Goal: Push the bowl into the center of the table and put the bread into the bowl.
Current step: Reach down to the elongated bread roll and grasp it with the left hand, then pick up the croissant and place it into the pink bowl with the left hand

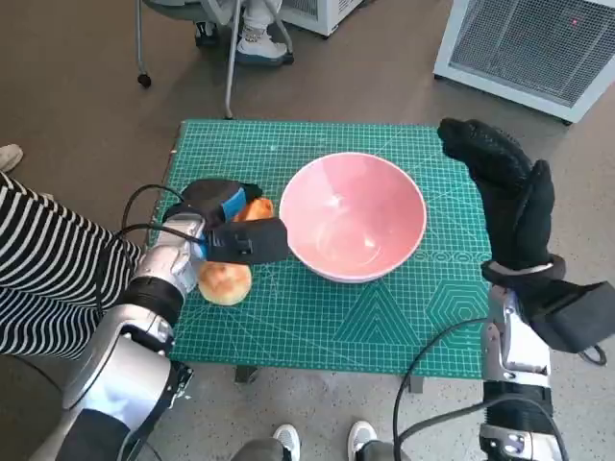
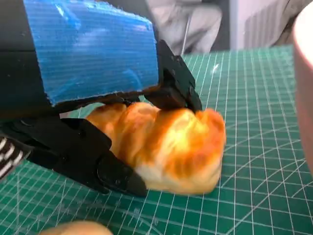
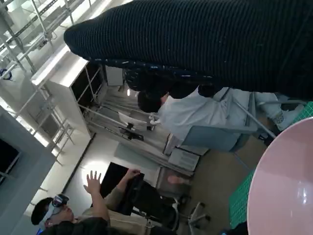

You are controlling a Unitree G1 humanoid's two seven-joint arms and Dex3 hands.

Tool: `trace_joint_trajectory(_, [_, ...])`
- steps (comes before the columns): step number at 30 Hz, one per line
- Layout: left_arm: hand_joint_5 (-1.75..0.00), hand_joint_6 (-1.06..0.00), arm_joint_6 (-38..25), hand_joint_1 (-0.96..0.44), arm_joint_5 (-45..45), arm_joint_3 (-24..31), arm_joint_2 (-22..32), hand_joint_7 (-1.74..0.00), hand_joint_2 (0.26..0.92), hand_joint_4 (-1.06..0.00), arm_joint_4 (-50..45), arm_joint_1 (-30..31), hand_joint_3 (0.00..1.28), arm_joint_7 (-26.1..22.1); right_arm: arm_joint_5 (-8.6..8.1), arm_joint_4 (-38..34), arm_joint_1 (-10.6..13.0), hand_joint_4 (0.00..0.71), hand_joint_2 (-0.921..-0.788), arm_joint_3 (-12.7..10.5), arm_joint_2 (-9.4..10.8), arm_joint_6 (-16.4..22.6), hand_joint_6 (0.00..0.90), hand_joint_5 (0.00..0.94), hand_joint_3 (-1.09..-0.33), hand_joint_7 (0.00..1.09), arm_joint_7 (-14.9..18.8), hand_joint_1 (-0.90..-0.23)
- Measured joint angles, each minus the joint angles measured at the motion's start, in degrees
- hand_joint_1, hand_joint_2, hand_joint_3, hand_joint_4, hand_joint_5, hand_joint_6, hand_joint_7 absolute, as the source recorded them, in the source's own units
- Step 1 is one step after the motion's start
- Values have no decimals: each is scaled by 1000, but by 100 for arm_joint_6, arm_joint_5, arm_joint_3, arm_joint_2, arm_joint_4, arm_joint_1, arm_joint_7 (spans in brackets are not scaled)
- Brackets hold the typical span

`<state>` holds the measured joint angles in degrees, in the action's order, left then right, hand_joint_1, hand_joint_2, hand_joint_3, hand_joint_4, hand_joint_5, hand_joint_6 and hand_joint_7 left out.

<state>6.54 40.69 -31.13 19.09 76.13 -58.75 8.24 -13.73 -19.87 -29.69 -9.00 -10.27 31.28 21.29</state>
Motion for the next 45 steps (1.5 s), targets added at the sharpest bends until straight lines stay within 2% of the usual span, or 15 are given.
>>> trace_joint_trajectory(8, [-1109,-684,218,0,-26,15,98,-1107,917,-737,0,44,24,153,-3,16,45,202,-921,1,0,-15,84,0,-738,490,0,-808])
trace_joint_trajectory(17, [-1136,-691,403,-1,-80,135,140,-1070,917,-739,-24,35,20,154,-9,16,45,201,-921,4,1,-66,83,0,-739,490,1,-807])
trace_joint_trajectory(26, [-1083,-699,729,-1,-251,450,356,-1119,916,-738,-383,-139,17,342,-64,62,64,201,-921,4,2,-128,83,0,-738,491,3,-808])
trace_joint_trajectory(33, [-1062,-674,979,-1,-330,749,589,-1173,918,-729,-1287,-293,30,677,-72,151,103,202,-921,14,8,-163,83,0,-738,491,3,-810])
trace_joint_trajectory(45, [-971,-721,962,-1,-345,1166,639,-1162,912,-773,-3648,-64,4,770,-83,161,136,202,-921,17,13,-165,83,0,-737,491,4,-810])
